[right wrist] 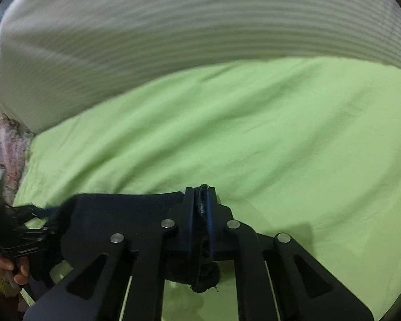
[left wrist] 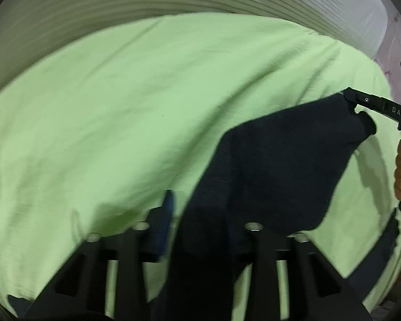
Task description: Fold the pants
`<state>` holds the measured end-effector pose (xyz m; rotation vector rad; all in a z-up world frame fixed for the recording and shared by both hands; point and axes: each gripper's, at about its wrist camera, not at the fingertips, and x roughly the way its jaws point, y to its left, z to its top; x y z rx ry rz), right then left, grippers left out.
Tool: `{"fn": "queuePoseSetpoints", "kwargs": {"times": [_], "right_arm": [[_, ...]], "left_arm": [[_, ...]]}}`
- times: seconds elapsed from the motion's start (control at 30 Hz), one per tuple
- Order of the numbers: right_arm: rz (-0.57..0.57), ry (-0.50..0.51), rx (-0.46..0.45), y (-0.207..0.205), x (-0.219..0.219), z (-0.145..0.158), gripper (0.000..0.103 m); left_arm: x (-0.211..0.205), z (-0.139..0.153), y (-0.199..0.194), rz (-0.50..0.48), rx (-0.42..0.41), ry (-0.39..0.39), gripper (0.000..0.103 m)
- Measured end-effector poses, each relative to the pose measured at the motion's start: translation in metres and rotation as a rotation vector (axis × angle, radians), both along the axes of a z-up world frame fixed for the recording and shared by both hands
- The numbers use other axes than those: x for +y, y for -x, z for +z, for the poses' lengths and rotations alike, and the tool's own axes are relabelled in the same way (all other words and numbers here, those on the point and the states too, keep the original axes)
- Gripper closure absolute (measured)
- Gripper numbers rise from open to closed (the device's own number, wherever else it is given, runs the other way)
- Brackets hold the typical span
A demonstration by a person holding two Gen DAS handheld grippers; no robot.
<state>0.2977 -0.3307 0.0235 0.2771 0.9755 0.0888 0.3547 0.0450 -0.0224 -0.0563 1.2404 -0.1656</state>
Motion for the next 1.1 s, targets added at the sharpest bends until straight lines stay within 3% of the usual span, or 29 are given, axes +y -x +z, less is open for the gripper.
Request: {"fn": "queuePoseSetpoints", "kwargs": {"times": [0.33,0.63,0.8,1.1], "right_arm": [[0.009,-0.013,-0.11,0.071,-0.019,0.057,0.097],[-0.038,-0.038,-0.112,0.168,-0.052,0.059,0.097],[-0.059,-0.034,-0.137,0.219,-0.057,0.055,0.097],[-0.097,-0.006,-0.133,0.286,-0.056,0.043,0.098]], "left_arm": [[-0.032,0.047,0.072,-0.109,-0.121,0.142,0.087],[-0.067,0.038,0.157,-0.211,-0.128,0.216,0.088],[-0.056,0.042,0.202,-0.256,-0.15,0.266,0.088],[-0.055,0.04,0.249,-0.31,-0.205,0.285,0.088]]}}
